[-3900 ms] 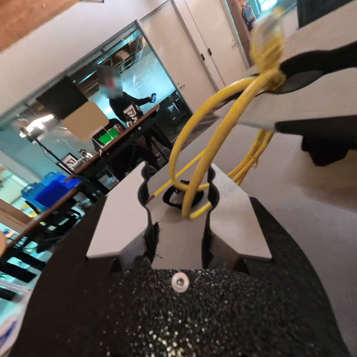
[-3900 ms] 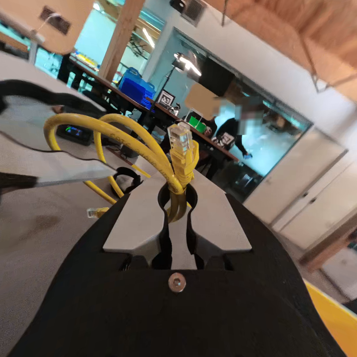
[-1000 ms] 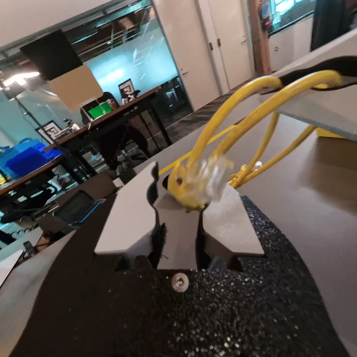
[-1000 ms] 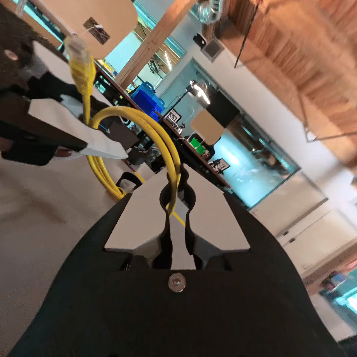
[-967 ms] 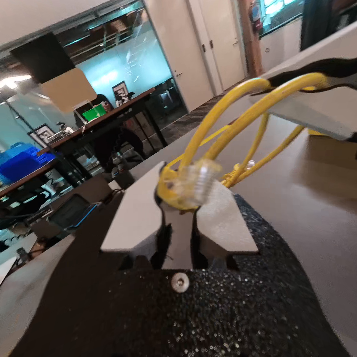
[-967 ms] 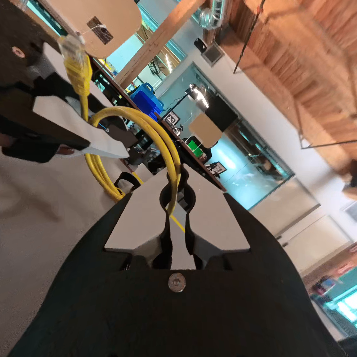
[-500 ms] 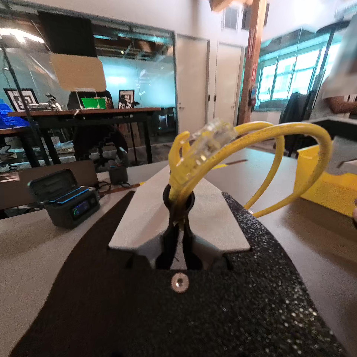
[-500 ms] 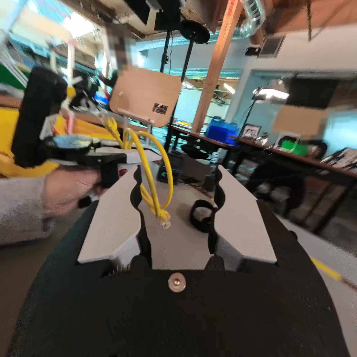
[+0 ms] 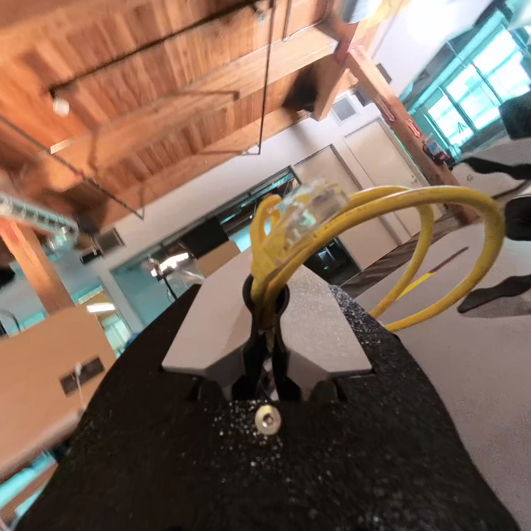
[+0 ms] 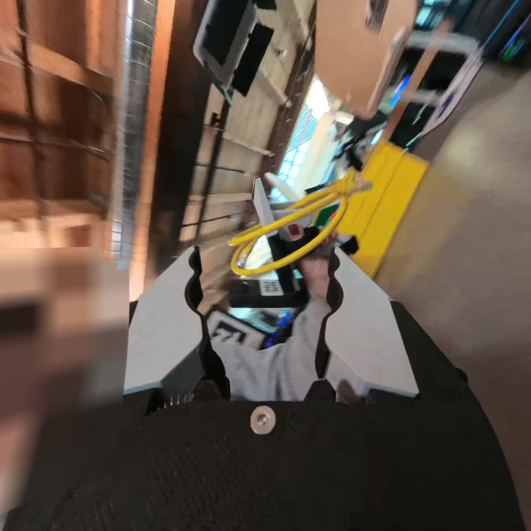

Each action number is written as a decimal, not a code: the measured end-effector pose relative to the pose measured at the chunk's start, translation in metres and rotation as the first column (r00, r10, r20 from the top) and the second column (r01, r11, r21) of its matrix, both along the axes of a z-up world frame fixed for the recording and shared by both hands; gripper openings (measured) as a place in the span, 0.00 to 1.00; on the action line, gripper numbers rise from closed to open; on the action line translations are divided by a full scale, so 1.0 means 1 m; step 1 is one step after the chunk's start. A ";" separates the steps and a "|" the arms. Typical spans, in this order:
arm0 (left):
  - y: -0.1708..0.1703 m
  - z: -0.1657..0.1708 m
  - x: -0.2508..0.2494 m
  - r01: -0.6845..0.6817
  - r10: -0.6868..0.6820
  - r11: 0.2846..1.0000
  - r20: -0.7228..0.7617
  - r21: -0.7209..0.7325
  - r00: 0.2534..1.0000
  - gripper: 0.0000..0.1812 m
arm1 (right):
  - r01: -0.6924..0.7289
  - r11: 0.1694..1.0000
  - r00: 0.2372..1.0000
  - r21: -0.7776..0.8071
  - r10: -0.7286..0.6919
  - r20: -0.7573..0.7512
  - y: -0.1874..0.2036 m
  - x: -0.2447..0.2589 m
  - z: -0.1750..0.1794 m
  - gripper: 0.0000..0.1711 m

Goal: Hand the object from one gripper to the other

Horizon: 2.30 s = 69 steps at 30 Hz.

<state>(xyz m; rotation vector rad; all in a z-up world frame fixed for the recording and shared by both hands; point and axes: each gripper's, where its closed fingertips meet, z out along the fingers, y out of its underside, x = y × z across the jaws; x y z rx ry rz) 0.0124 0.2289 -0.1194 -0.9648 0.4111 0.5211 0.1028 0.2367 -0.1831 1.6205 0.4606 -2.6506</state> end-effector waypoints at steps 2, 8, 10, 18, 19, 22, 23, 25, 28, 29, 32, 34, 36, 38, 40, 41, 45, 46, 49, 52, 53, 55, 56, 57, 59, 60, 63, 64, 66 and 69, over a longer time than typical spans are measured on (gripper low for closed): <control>-0.002 -0.001 0.023 -0.010 0.012 1.000 -0.128 0.019 0.992 0.00 | -0.120 0.988 0.993 -0.102 0.117 -0.034 -0.011 -0.001 0.001 0.52; -0.005 -0.011 0.062 0.042 -0.035 0.999 -0.302 0.017 0.953 0.00 | -0.197 0.969 0.978 -0.150 0.184 -0.097 -0.017 0.002 0.004 0.35; -0.003 -0.017 0.068 0.044 -0.042 0.999 -0.348 -0.003 0.936 0.00 | -0.181 0.975 0.977 -0.130 0.163 -0.141 -0.013 0.008 0.010 0.15; 0.018 -0.048 0.059 0.031 -0.098 0.982 -0.365 -0.185 0.926 0.15 | -0.008 0.997 0.993 0.079 0.017 -0.116 -0.005 0.015 0.015 0.00; 0.023 -0.057 0.056 0.031 -0.124 0.967 -0.360 -0.253 0.925 0.20 | 0.020 0.994 0.994 0.110 -0.009 -0.107 -0.003 0.015 0.014 0.00; 0.041 -0.078 0.029 -0.041 -0.079 0.914 -0.276 -0.403 0.958 0.37 | 0.084 0.984 0.986 0.158 -0.059 -0.157 0.001 0.021 0.024 0.00; 0.046 -0.084 0.016 -0.075 -0.036 0.891 -0.236 -0.447 0.971 0.39 | 0.111 0.975 0.985 0.191 -0.081 -0.155 0.002 0.023 0.024 0.00; 0.054 -0.093 -0.012 -0.133 0.071 0.843 -0.138 -0.521 0.988 0.38 | 0.163 0.944 0.983 0.285 -0.132 -0.127 0.004 0.022 0.023 0.00; 0.057 -0.100 -0.043 -0.130 0.186 0.793 0.033 -0.595 0.982 0.34 | 0.229 0.864 0.973 0.449 -0.215 -0.082 0.004 0.019 0.018 0.00; 0.057 -0.100 -0.048 -0.098 0.197 0.793 0.101 -0.601 0.975 0.33 | 0.247 0.831 0.967 0.498 -0.241 -0.077 0.004 0.018 0.017 0.00; 0.054 -0.091 -0.035 0.175 0.050 0.811 0.364 -0.558 0.930 0.33 | 0.270 0.678 0.942 0.684 -0.333 -0.042 0.003 0.013 0.010 0.00; 0.048 -0.076 -0.010 0.481 -0.163 0.756 0.584 -0.444 0.795 0.38 | 0.240 0.520 0.917 0.820 -0.399 -0.016 0.001 0.008 0.000 0.00; 0.038 -0.059 0.009 0.738 -0.321 0.618 0.769 -0.272 0.553 0.47 | 0.204 0.353 0.889 0.913 -0.458 -0.021 0.000 0.004 -0.006 0.00; 0.031 -0.050 0.022 0.881 -0.377 0.456 0.870 -0.124 0.317 0.56 | 0.129 0.139 0.854 0.982 -0.519 -0.039 0.001 0.001 -0.014 0.00; 0.028 -0.053 0.035 0.942 -0.365 0.329 0.911 -0.067 0.192 0.63 | 0.006 -0.087 0.828 0.996 -0.558 -0.054 0.002 -0.001 -0.026 0.00; 0.027 -0.058 0.044 0.960 -0.349 0.271 0.923 -0.069 0.164 0.65 | -0.068 -0.198 0.821 0.978 -0.568 -0.058 0.002 -0.003 -0.034 0.00; 0.026 -0.073 0.075 0.992 -0.276 0.112 0.957 -0.062 0.091 0.69 | -0.351 -0.564 0.820 0.748 -0.571 -0.045 0.004 -0.009 -0.076 0.00; 0.028 -0.079 0.078 0.990 -0.248 0.110 0.963 -0.084 0.110 0.71 | -0.392 -0.616 0.824 0.683 -0.565 -0.037 0.004 -0.011 -0.085 0.00; 0.033 -0.092 0.079 0.984 -0.185 0.115 0.971 -0.134 0.154 0.49 | -0.419 -0.720 0.848 0.553 -0.528 -0.047 0.002 -0.017 -0.098 0.00; 0.033 -0.097 0.076 0.988 -0.161 0.098 0.977 -0.123 0.138 0.03 | -0.408 -0.737 0.855 0.539 -0.516 -0.057 0.001 -0.019 -0.098 0.00; 0.033 -0.098 0.074 0.987 -0.162 0.101 0.977 -0.121 0.137 0.00 | -0.404 -0.740 0.854 0.538 -0.516 -0.068 0.001 -0.019 -0.097 0.00; 0.036 -0.102 0.070 0.982 -0.153 0.126 0.975 -0.143 0.161 0.00 | -0.400 -0.737 0.854 0.546 -0.516 -0.071 0.000 -0.020 -0.096 0.00; 0.037 -0.102 0.069 0.980 -0.157 0.130 0.973 -0.148 0.167 0.00 | -0.397 -0.736 0.852 0.548 -0.517 -0.077 0.001 -0.021 -0.096 0.00; 0.037 -0.102 0.068 0.980 -0.160 0.137 0.973 -0.142 0.164 0.00 | -0.393 -0.736 0.850 0.551 -0.519 -0.087 0.001 -0.022 -0.095 0.00; 0.037 -0.097 0.064 0.984 -0.166 0.140 0.977 -0.108 0.131 0.00 | -0.389 -0.720 0.846 0.575 -0.527 -0.088 0.002 -0.023 -0.094 0.00; 0.037 -0.095 0.062 0.986 -0.168 0.143 0.980 -0.085 0.109 0.00 | -0.386 -0.720 0.839 0.577 -0.534 -0.104 0.005 -0.023 -0.091 0.00; 0.039 -0.091 0.051 0.984 -0.171 0.173 0.983 -0.034 0.064 0.00 | -0.387 -0.720 0.811 0.577 -0.563 -0.159 0.012 -0.021 -0.082 0.00; 0.040 -0.090 0.047 0.981 -0.177 0.190 0.982 -0.025 0.060 0.00 | -0.382 -0.715 0.801 0.586 -0.572 -0.175 0.014 -0.020 -0.078 0.00; 0.043 -0.088 0.040 0.974 -0.187 0.226 0.980 -0.021 0.065 0.00 | -0.372 -0.711 0.784 0.597 -0.585 -0.208 0.017 -0.018 -0.072 0.00; 0.044 -0.083 0.034 0.965 -0.218 0.263 0.974 -0.007 0.067 0.00 | -0.357 -0.707 0.758 0.611 -0.601 -0.253 0.021 -0.016 -0.066 0.00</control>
